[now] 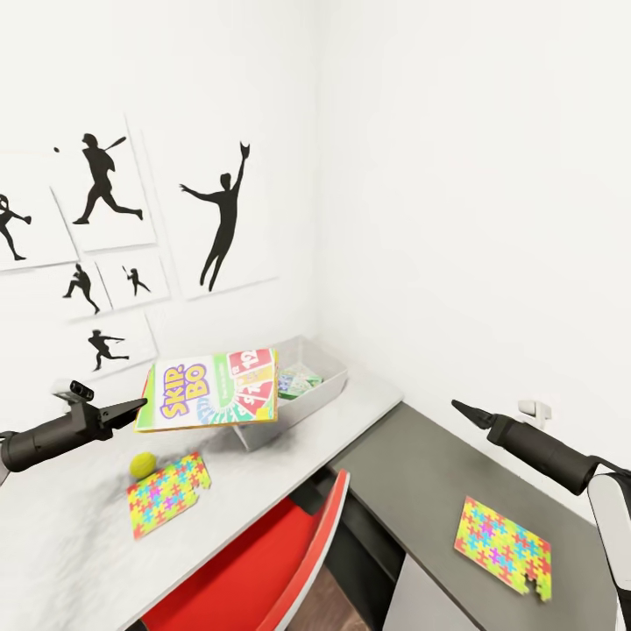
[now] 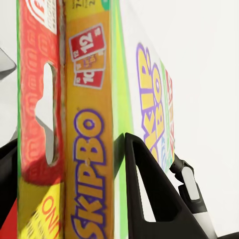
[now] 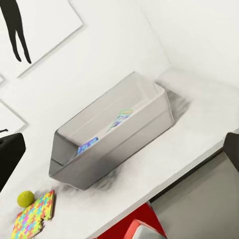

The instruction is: Put all the toys in the child's room - the three board games (two on the bed and one on the table), the two jigsaw puzzles on the table, and the tennis ball on the table - inside the toy box on the table in the child's room.

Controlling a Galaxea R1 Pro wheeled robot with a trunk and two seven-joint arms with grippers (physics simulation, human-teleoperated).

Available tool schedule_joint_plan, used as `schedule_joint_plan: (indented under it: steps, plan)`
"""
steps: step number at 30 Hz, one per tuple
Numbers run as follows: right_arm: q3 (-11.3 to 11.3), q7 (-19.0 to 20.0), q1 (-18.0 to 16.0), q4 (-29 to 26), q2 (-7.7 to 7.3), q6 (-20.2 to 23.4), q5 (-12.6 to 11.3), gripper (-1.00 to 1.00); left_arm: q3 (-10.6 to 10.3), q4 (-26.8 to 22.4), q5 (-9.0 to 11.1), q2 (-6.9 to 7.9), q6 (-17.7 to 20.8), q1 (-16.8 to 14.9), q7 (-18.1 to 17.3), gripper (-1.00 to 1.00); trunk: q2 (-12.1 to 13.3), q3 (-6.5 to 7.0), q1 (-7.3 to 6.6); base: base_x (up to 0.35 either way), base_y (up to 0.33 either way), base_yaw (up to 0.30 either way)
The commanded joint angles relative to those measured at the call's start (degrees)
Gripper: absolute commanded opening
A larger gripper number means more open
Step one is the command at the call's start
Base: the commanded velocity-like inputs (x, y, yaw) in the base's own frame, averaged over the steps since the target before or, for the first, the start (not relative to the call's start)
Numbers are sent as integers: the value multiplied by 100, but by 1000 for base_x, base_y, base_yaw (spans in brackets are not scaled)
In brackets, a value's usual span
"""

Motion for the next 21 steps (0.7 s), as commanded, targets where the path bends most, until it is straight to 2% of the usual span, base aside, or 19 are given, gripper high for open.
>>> schedule_joint_plan:
  steps: [1, 7, 17, 21]
  plan:
    - [-7, 22, -7, -3, 0, 34, -10, 100, -3, 0, 20, 2, 52, -5, -6, -100, -12, -13, 5, 177, 0, 0]
    - [-7, 51, -7, -7, 2, 34, -10, 100, -3, 0, 20, -7, 52, -5, -6, -100, -12, -13, 5, 249, -70, 150]
    - [2, 53, -7, -7, 0, 34, -10, 100, -3, 0, 28, -13, 52, -5, -6, -100, -12, -13, 5, 38, -20, 286]
    - [2, 54, -7, -7, 0, 34, -10, 100, -3, -12, 29, -22, 52, -5, -6, -100, -12, -13, 5, 159, 43, 292]
